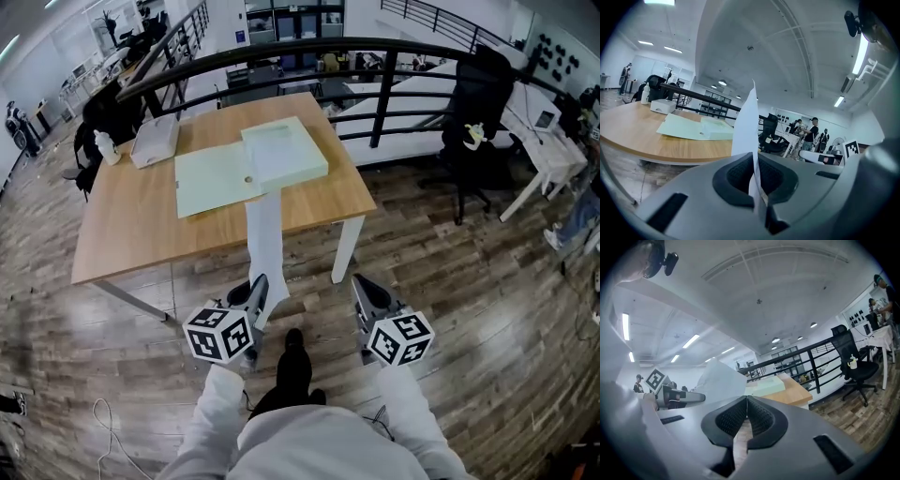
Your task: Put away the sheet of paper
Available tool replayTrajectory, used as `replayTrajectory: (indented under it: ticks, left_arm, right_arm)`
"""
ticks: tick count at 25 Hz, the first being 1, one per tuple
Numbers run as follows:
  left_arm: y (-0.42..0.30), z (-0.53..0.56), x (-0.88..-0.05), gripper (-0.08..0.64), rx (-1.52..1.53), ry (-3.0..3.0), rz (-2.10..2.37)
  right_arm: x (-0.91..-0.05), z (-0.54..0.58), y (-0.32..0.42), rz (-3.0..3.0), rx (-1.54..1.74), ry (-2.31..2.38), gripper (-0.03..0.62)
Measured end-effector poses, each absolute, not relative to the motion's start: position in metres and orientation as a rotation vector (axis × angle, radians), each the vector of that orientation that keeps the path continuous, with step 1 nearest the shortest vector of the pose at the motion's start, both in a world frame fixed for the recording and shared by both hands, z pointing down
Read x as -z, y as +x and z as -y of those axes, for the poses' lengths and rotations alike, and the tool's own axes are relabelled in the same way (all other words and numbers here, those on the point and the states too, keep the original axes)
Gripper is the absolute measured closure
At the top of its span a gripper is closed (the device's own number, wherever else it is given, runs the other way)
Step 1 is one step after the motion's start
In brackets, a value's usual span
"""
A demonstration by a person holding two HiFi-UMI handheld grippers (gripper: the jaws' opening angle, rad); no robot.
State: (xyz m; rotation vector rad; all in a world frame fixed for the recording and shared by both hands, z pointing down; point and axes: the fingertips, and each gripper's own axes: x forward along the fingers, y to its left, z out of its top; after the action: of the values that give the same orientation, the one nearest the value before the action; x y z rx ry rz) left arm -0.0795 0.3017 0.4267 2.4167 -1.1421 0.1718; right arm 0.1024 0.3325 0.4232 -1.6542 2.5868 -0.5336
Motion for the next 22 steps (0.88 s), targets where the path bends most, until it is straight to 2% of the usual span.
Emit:
replayTrajectory:
  ticks: [22]
  left_arm:
    - [-0.087,-0.091,-0.415,0.543,-0.115,2.418,1.018]
  right_arm:
    - [-0.418,-0.110,0.084,-2.565,0.555,-1.687,0.565]
